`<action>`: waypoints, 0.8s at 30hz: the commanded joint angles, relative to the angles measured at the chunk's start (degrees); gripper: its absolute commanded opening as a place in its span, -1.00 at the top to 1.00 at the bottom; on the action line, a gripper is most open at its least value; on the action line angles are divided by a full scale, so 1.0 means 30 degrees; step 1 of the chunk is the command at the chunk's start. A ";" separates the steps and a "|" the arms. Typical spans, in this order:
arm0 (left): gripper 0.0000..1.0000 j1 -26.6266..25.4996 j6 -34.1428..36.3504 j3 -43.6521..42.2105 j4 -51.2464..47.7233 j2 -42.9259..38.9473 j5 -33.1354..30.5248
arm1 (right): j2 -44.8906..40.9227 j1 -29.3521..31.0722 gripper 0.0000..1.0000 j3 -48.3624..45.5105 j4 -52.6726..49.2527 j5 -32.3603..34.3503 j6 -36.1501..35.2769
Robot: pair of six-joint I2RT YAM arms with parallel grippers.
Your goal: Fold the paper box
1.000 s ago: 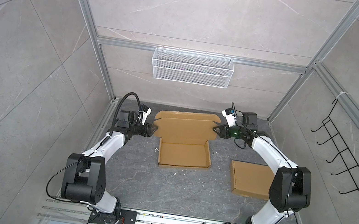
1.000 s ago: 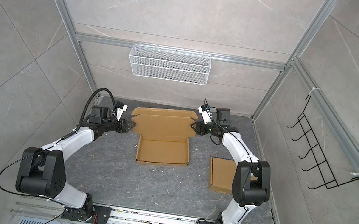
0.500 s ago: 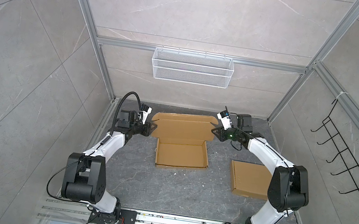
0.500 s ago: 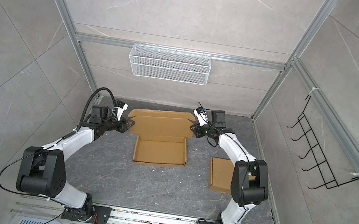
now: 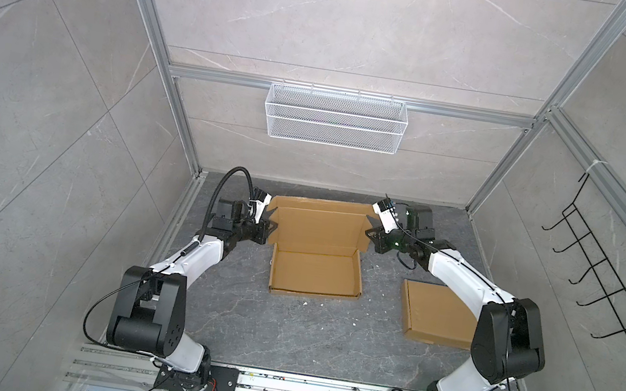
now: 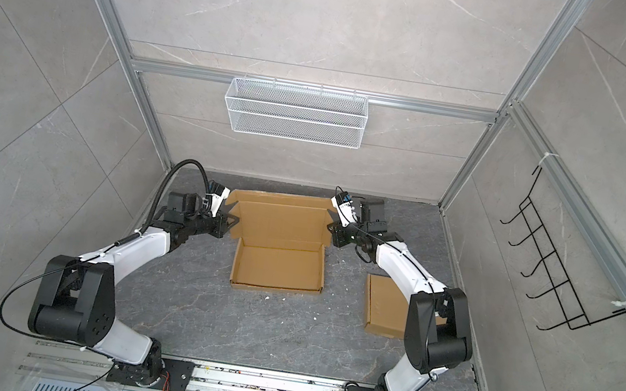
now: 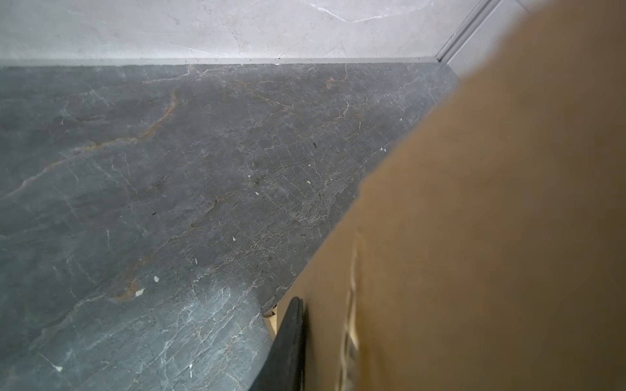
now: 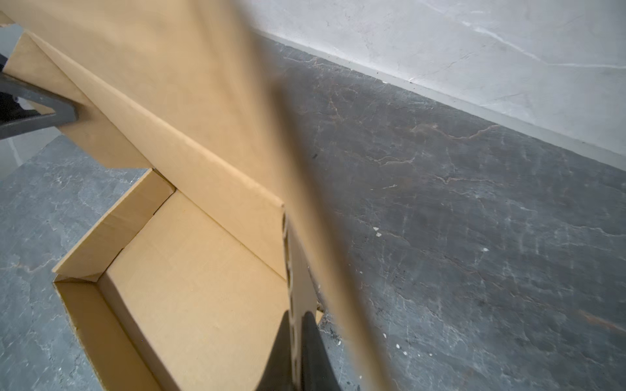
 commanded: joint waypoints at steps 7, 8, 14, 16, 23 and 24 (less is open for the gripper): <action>1.00 -0.1118 -0.1439 -0.1307 0.3169 -0.1455 -0.1606 | -0.1516 0.1110 1.00 -0.1932 0.2380 0.3745 0.2791; 1.00 -0.1441 -0.1439 -0.1431 0.3420 -0.1535 -0.2021 | -0.1732 0.1301 1.00 -0.2289 0.2770 0.3994 0.3230; 1.00 -0.2525 -0.2010 -0.2454 0.5435 -0.1782 -0.4096 | -0.2836 0.3233 1.00 -0.4122 0.4805 0.7353 0.4280; 1.00 -0.2642 -0.2381 -0.2780 0.6323 -0.1897 -0.4498 | -0.2883 0.3568 1.00 -0.4572 0.5489 0.8020 0.4988; 1.00 -0.3652 -0.3213 -0.3981 0.8729 -0.1984 -0.5081 | -0.2818 0.5217 1.00 -0.5766 0.7044 1.0698 0.6778; 1.00 -0.3825 -0.3337 -0.4230 0.8998 -0.1933 -0.5190 | -0.2906 0.5423 1.00 -0.6001 0.7247 1.0962 0.6857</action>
